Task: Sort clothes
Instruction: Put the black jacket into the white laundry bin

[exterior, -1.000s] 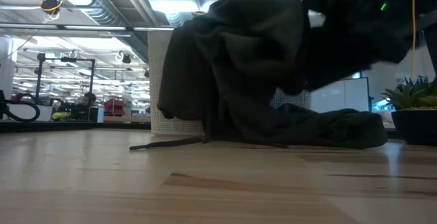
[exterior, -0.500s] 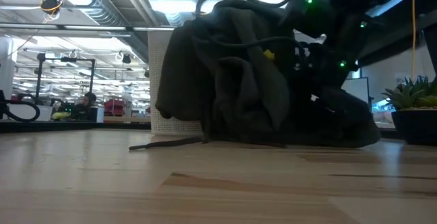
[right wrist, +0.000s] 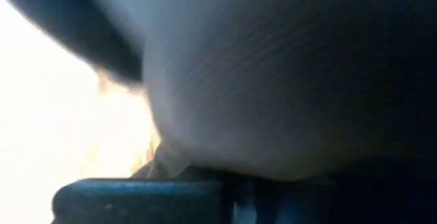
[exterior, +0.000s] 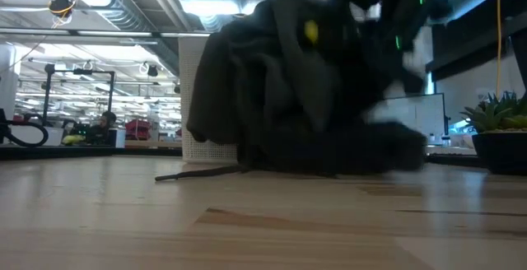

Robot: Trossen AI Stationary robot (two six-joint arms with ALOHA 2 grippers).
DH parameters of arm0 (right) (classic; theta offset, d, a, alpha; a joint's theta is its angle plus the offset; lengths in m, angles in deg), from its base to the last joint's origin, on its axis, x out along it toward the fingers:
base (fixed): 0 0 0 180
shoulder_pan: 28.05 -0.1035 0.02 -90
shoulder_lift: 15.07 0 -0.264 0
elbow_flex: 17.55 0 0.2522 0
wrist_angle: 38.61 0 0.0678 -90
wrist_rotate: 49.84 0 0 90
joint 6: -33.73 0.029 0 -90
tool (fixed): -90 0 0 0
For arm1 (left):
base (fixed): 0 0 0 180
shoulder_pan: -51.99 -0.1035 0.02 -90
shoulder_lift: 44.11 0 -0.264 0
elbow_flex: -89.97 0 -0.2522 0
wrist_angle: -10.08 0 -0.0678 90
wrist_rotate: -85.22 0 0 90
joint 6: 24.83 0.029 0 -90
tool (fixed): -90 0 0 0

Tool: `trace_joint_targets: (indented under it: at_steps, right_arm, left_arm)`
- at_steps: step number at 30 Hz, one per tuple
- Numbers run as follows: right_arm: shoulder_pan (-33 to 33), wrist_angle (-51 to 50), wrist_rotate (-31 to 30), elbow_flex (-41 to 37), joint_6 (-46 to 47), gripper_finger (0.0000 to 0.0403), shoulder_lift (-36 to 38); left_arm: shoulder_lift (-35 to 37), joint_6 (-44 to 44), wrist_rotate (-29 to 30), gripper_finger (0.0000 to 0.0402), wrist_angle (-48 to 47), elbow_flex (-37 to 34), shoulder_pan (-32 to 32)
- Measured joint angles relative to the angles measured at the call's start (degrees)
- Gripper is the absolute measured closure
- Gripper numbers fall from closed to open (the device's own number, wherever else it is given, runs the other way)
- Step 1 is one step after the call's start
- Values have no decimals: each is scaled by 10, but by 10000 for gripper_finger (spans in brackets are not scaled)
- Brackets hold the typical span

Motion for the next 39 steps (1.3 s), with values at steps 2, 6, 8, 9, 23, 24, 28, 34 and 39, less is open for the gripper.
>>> trace_joint_targets:
  at_steps: [2,6,8,9,23,24,28,34,39]
  right_arm:
    - [0,5,3,17,-11,389,35]
    - [1,16,-6,55,-23,386,98]
    - [2,25,-28,84,-37,386,126]
    - [5,29,-42,99,-49,388,139]
    - [176,41,-94,404,-164,389,148]
    - [193,43,-100,414,-163,389,146]
    - [265,-16,-117,422,-155,389,142]
    - [348,-216,-121,422,-69,388,85]
    - [370,-307,-30,422,-10,355,23]
  left_arm:
    - [0,0,0,229,0,0,0]
    - [0,0,0,229,0,0,0]
    - [0,0,0,229,0,0,0]
    - [0,0,0,229,0,0,0]
    - [0,5,2,229,0,0,0]
    - [0,5,2,229,0,0,0]
    - [0,6,2,229,-1,0,0]
    - [0,12,2,229,-1,0,0]
    - [0,13,2,229,-1,0,0]
